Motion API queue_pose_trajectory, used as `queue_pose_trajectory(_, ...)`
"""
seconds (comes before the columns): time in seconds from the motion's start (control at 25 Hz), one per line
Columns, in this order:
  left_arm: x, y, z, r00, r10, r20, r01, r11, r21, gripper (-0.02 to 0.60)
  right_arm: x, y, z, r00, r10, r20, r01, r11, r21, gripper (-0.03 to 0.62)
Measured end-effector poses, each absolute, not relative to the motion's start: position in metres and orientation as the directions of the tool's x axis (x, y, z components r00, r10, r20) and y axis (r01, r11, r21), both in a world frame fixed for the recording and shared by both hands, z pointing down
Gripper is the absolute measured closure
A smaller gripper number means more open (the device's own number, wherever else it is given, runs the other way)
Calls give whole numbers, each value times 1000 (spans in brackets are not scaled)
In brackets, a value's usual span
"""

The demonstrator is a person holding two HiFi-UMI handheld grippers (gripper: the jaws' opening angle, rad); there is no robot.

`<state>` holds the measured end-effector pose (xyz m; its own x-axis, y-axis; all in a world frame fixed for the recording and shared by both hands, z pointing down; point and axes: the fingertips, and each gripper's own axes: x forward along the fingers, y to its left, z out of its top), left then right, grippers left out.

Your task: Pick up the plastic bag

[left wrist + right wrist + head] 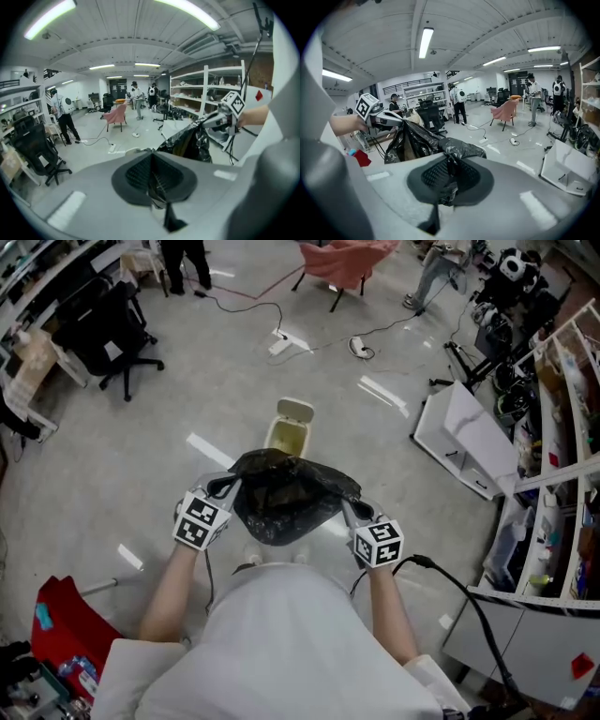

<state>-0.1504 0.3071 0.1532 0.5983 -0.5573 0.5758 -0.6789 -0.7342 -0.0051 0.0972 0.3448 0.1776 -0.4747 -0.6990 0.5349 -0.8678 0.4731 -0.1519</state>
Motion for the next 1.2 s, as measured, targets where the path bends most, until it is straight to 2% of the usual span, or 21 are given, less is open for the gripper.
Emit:
queue_pose_trajectory(0.44, -138, 323, 153, 594, -574, 564, -724, -687, 63, 577, 111, 345, 163, -512, -719, 470, -852, 492, -176, 592)
queue_pose_trajectory(1.2, -139, 330, 149, 594, -573, 564, -717, -695, 50, 577, 122, 342, 157, -484, -756, 440, -872, 455, -177, 592)
